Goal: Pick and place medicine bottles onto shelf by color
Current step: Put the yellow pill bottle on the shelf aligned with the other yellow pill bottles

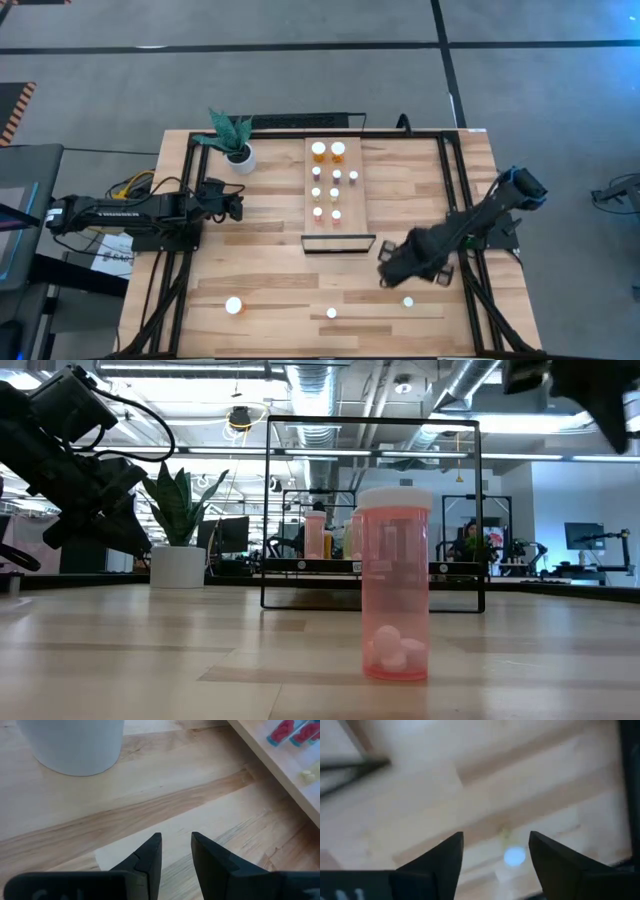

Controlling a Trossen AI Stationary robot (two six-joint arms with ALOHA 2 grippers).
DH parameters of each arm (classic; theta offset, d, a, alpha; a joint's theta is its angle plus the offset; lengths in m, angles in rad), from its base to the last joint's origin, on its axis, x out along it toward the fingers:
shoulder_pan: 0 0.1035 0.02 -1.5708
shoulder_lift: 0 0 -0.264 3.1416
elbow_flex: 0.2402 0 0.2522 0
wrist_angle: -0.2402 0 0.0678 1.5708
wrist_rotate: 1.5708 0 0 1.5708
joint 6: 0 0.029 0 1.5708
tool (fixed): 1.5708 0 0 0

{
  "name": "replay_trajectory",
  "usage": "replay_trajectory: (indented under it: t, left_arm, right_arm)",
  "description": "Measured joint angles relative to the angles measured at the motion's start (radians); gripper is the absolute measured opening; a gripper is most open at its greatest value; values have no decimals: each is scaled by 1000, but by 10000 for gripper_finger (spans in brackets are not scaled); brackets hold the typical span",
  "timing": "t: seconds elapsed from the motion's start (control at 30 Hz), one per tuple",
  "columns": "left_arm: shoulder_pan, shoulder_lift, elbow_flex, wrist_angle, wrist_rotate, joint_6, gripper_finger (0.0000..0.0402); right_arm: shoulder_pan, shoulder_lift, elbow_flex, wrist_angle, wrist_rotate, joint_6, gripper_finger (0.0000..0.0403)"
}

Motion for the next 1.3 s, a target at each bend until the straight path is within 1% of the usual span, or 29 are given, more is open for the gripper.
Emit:
replay_trajectory:
  t: [0.1,0.23,0.4,0.6,0.7,0.8,0.93,1.1,1.2,1.3]
  left_arm:
    - [0,0,0,-12,1,0,91]
    - [0,0,0,-23,8,0,91]
    - [0,0,0,-22,12,0,91]
    - [0,0,0,-23,13,0,91]
    - [0,0,0,-23,13,0,91]
    - [0,0,0,-23,13,0,91]
    - [0,0,0,-24,13,0,91]
    - [0,0,0,-24,13,0,91]
    - [0,0,0,-24,12,0,91]
    - [0,0,0,-24,12,0,91]
  right_arm:
    - [37,46,0,71,-20,32,259]
    - [75,80,1,155,-37,78,260]
    - [133,132,0,212,-61,167,260]
    - [200,145,1,242,-55,297,260]
    - [234,149,1,244,-25,351,260]
    - [251,188,0,247,-4,380,260]
    - [257,221,1,276,-4,391,260]
    - [257,225,1,244,-2,390,260]
    - [257,226,1,199,19,389,260]
    - [257,226,1,195,47,367,260]
